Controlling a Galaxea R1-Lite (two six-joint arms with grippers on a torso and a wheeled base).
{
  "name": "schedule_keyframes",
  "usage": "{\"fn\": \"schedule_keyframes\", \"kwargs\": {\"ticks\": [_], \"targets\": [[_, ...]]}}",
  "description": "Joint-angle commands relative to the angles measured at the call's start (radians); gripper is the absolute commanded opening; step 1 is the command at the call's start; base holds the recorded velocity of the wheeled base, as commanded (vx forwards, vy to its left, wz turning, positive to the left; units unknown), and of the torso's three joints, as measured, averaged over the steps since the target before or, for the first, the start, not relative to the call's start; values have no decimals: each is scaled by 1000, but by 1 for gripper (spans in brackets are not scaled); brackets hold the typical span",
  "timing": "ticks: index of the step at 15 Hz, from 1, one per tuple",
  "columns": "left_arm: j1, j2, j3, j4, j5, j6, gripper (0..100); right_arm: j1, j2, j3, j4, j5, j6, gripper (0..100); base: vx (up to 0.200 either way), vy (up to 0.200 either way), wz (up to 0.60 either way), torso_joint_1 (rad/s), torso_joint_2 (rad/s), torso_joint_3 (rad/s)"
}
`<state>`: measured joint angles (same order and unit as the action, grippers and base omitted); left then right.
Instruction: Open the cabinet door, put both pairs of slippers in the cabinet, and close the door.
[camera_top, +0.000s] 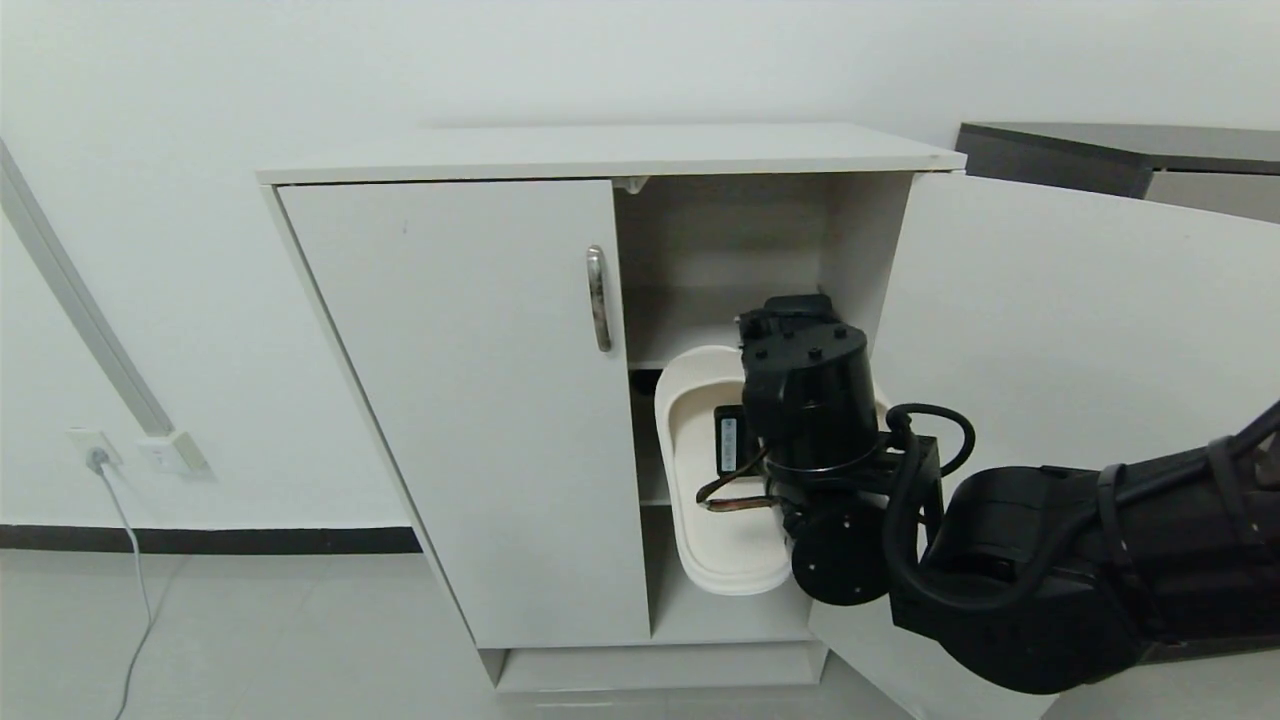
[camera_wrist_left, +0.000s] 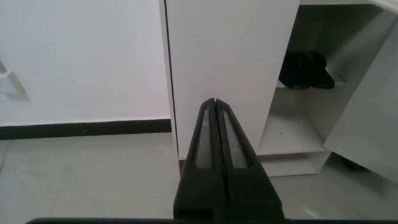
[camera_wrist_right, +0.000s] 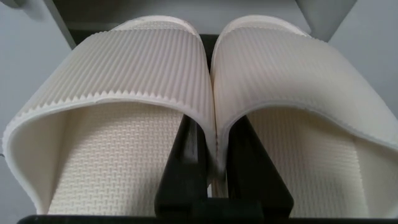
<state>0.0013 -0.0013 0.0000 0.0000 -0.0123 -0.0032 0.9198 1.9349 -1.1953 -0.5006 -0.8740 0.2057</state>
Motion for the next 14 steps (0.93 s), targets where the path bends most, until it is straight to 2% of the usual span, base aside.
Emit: {"fn": "schedule_keyframes", "kwargs": {"ticks": [1,10,14], "targets": [[0,1,0,0,0,0,0,-1,-7,2,1,0,1,0,200,0,0,2,2,7],[0,1,0,0,0,-1,0,-1,-11,29,-10,1,0,0,200,0,0,4,3,0],[0,1,0,0,0,-1,0,-15,-5,17,8,72,-2,0,0,0,0,0,0,0]]}}
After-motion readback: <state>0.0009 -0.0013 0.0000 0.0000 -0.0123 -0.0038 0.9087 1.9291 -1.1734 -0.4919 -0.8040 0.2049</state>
